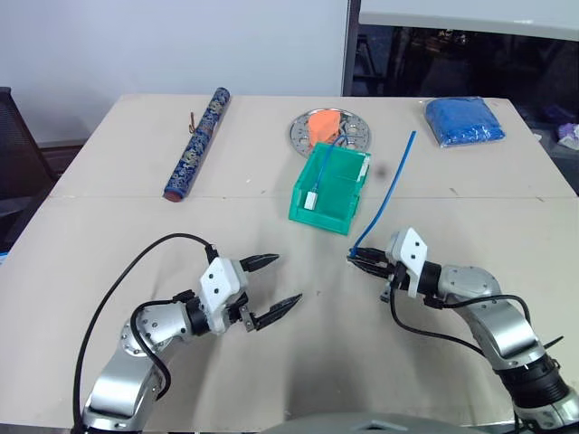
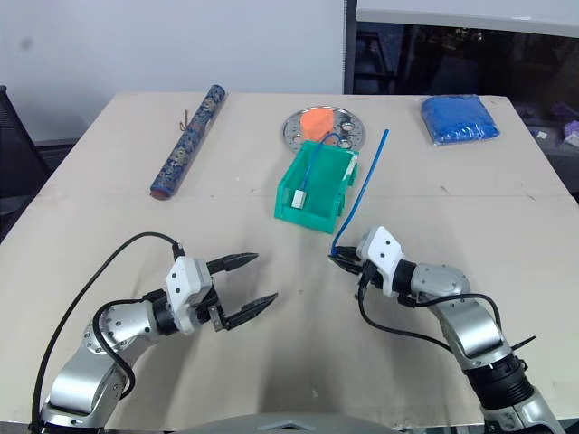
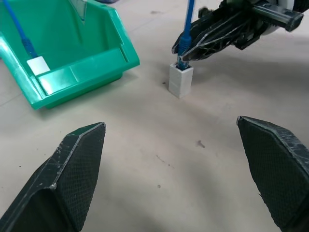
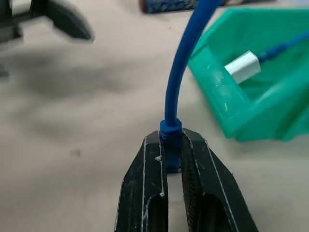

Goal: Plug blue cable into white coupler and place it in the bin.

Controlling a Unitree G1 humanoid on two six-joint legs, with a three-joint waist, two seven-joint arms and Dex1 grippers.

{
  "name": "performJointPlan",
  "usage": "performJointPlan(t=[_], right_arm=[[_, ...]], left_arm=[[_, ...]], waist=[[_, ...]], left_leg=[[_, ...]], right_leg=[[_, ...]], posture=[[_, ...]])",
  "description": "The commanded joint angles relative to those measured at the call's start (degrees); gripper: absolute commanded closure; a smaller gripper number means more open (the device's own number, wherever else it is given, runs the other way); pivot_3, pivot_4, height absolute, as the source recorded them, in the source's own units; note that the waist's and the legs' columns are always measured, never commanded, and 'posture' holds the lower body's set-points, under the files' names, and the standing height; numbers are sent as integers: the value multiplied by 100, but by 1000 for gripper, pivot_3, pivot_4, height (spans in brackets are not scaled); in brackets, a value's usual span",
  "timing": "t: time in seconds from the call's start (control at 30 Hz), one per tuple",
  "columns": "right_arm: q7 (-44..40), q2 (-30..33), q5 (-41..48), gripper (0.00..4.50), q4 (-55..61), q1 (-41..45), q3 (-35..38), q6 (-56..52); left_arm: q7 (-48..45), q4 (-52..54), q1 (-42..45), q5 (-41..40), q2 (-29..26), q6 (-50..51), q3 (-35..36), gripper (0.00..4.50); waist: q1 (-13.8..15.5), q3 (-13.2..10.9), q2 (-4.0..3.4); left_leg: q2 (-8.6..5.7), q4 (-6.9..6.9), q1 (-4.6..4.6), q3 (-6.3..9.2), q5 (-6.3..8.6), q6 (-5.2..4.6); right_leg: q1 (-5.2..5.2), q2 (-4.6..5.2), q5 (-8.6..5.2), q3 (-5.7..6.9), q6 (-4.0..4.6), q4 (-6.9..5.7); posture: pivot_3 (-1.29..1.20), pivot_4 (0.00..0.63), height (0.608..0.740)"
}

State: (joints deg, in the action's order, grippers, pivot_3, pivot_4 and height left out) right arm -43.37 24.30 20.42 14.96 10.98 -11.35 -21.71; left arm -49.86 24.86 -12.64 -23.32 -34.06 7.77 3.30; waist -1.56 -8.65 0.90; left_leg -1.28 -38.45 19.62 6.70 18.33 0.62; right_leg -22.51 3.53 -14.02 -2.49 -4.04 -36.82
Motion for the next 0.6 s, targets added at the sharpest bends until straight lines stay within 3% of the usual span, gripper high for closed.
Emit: performJointPlan(t=[0.03, 0.27, 0.4, 0.5, 0.6], right_arm=[[59, -111, 776, 4500, 241, 677, 464, -813], [208, -218, 1130, 4500, -921, 2573, 596, -2285], [140, -537, 558, 4500, -2846, 3949, 461, -1814], [337, -677, -75, 3401, -4513, 4831, 449, -1001], [471, -662, -389, 1690, -5236, 5210, 598, -311]], left_arm=[[125, 250, -19, -523, 68, 177, 403, 35], [291, 487, -95, -1254, 198, 419, 935, 35], [575, 564, 148, -1411, 322, 473, 1088, 35], [726, 522, 474, -1299, 404, 470, 966, 0], [767, 527, 539, -1258, 438, 484, 916, 0]], waist=[[-21, -10, -15], [-51, -11, -16], [-70, -14, -18], [-50, -13, -16], [-53, -11, -14]], left_leg=[[0, 0, 5, 4, 0, 0], [-2, 10, 17, 12, 0, 0], [-3, 13, 32, 2, -1, 2], [-5, 13, 37, -11, -3, 6], [-7, 17, 45, -24, -14, 25]], right_leg=[[-8, 0, 1, -1, 2, 0], [-23, 2, 1, 5, 3, 8], [-43, 5, 2, 0, 4, 9], [-51, 5, 2, 2, 4, 6], [-58, 7, 2, 2, 5, 9]], posture=[[0, 150, 740], [0, 150, 740], [0, 150, 740], [0, 150, 740], [0, 150, 740]])
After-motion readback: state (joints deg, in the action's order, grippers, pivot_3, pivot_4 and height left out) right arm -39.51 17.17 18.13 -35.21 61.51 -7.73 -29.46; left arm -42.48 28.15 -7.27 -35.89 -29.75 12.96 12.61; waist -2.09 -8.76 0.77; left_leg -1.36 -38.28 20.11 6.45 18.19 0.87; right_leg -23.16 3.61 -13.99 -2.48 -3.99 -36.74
